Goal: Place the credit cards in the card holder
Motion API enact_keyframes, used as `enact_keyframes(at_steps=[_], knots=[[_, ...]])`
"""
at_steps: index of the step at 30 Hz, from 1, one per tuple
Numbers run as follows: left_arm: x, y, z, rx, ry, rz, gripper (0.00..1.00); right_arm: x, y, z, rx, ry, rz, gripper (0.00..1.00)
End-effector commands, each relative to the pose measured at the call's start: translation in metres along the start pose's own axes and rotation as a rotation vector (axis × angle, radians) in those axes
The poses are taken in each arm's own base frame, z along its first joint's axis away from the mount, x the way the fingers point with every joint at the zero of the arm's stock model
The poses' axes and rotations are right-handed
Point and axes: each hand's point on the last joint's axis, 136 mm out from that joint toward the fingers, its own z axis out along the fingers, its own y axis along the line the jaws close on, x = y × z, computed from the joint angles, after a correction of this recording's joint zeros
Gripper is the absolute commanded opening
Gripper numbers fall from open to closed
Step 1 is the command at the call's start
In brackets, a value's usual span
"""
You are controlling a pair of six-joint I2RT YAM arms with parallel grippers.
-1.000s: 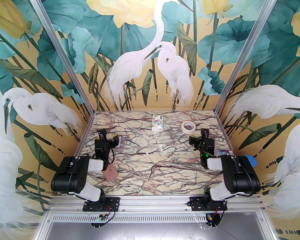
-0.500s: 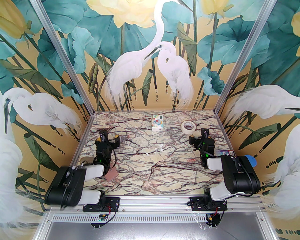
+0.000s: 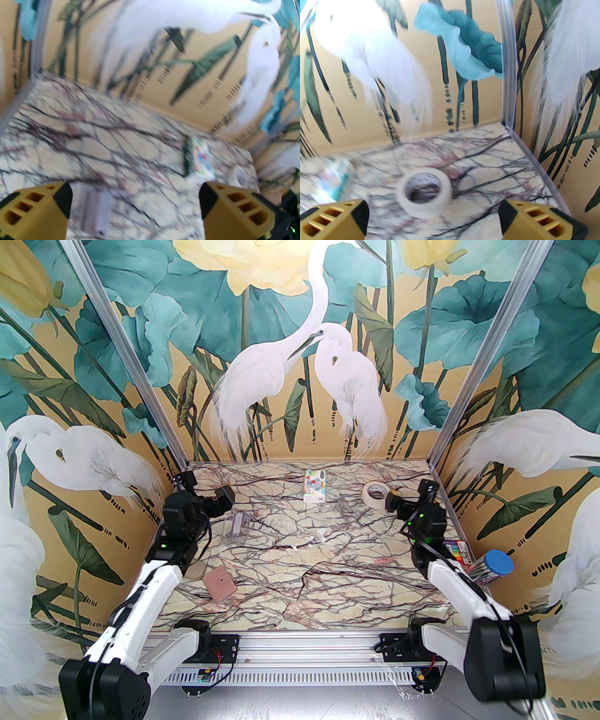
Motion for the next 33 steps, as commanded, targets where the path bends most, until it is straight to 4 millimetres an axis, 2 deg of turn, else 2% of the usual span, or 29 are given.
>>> enact_keyframes(at_steps=[1, 3, 4, 6, 9, 11, 13, 20, 25, 29, 33], knots=[[0.045, -0.010, -0.041, 0.039, 0.266, -0.079, 0.94, 0.027, 0.018, -0.010, -0.060, 0.247, 0.149, 0.99], [0.048, -0.016, -0.061, 0.059, 0.295, -0.062, 0.93, 0.027, 0.027, -0.016, -0.102, 0.281, 0.170, 0.85], [0.050, -0.015, -0.071, 0.055, 0.301, -0.049, 0.94, 0.029, 0.032, -0.020, -0.121, 0.302, 0.203, 0.74], [0.053, -0.012, -0.086, 0.040, 0.306, -0.013, 0.93, 0.033, 0.044, -0.026, -0.139, 0.353, 0.285, 0.67], [0.063, 0.004, -0.104, -0.029, 0.311, 0.018, 0.91, 0.046, 0.075, -0.033, -0.163, 0.460, 0.339, 0.67], [0.063, 0.016, -0.114, -0.090, 0.273, -0.004, 0.91, 0.054, 0.109, -0.037, -0.211, 0.535, 0.338, 0.65], [0.060, 0.013, -0.121, -0.064, 0.225, 0.001, 0.90, 0.065, 0.145, -0.039, -0.274, 0.612, 0.340, 0.60], [0.055, 0.021, -0.127, -0.083, 0.133, 0.009, 0.86, 0.117, 0.255, -0.039, -0.357, 0.815, 0.244, 0.57], [0.058, 0.019, -0.125, -0.064, 0.135, -0.015, 0.80, 0.164, 0.329, -0.031, -0.402, 0.928, 0.180, 0.57], [0.058, 0.023, -0.124, -0.084, 0.139, -0.017, 0.80, 0.196, 0.379, -0.024, -0.448, 1.002, 0.144, 0.55], [0.059, 0.022, -0.123, -0.082, 0.140, -0.018, 0.79, 0.226, 0.418, -0.013, -0.480, 1.058, 0.132, 0.54]])
